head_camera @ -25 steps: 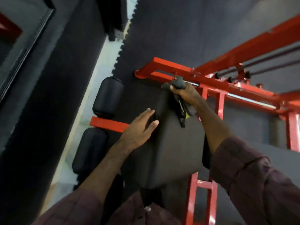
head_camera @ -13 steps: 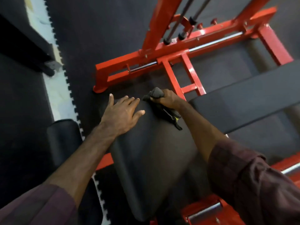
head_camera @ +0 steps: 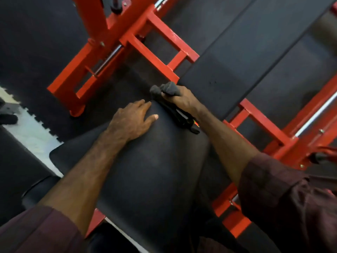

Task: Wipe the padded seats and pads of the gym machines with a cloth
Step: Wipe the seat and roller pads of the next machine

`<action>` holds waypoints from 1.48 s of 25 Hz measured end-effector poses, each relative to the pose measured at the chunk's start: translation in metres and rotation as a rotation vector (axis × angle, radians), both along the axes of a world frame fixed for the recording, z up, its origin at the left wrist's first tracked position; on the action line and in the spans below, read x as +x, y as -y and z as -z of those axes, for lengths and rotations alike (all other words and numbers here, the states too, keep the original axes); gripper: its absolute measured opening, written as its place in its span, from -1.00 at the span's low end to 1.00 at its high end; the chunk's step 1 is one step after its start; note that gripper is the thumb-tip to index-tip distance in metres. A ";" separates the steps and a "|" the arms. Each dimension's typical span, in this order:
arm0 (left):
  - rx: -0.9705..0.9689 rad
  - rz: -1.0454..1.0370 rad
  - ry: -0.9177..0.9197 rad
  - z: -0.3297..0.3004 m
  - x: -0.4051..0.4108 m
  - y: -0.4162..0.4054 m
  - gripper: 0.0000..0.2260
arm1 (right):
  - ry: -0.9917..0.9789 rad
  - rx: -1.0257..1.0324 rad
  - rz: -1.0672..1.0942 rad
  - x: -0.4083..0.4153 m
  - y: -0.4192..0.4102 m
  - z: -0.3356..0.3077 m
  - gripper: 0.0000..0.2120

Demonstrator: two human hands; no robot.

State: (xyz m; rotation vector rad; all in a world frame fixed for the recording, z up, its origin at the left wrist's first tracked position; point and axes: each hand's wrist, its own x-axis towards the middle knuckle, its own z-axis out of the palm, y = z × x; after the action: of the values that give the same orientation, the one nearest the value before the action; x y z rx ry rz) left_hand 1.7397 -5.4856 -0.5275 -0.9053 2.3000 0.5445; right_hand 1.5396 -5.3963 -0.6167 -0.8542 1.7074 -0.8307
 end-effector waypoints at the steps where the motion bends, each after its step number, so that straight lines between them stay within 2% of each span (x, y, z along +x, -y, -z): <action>1: -0.017 0.046 -0.008 0.002 -0.004 -0.002 -0.37 | 0.004 -0.009 0.043 -0.001 -0.011 0.000 -0.78; 6: -0.025 0.194 -0.073 0.012 -0.020 -0.021 -0.40 | 0.009 0.077 0.213 -0.011 -0.086 -0.007 -0.83; 10: 0.013 0.342 -0.100 0.017 -0.036 -0.050 -0.41 | 0.093 0.114 0.476 0.001 -0.168 -0.004 -0.65; 14: 0.040 0.485 -0.092 0.016 -0.037 -0.091 -0.42 | 0.129 0.154 0.769 0.027 -0.192 0.004 -0.58; 17: 0.049 0.524 -0.109 0.004 -0.030 -0.113 -0.45 | 0.211 0.122 1.069 0.061 -0.211 0.000 -0.80; 21: 0.033 0.558 -0.132 -0.008 -0.010 -0.144 -0.47 | 0.246 0.077 1.279 0.103 -0.227 -0.015 -0.84; 25: 0.013 0.536 -0.160 -0.022 0.025 -0.170 -0.52 | 0.324 -0.045 1.364 0.155 -0.252 -0.047 -0.87; 28: 0.049 0.503 -0.235 -0.036 0.055 -0.183 -0.56 | 0.384 -0.055 1.403 0.209 -0.283 -0.060 -0.85; 31: 0.091 0.445 -0.345 -0.050 0.088 -0.191 -0.58 | 0.444 -0.036 1.438 0.257 -0.310 -0.071 -0.46; 32: 0.090 0.417 -0.382 -0.055 0.101 -0.194 -0.57 | 0.490 -0.034 1.451 0.272 -0.320 -0.078 -0.40; 33: 0.082 0.394 -0.413 -0.058 0.113 -0.198 -0.56 | 0.544 -0.037 1.449 0.285 -0.328 -0.087 -0.42; 37: 0.038 0.361 -0.495 -0.062 0.147 -0.205 -0.54 | 0.645 0.003 1.335 0.328 -0.365 -0.125 -0.85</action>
State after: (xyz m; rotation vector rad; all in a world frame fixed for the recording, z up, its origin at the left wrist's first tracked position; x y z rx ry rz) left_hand 1.8868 -5.2806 -0.4653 -0.3387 2.7971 0.7061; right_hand 1.8678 -5.0308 -0.4918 0.6952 1.5105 -1.7025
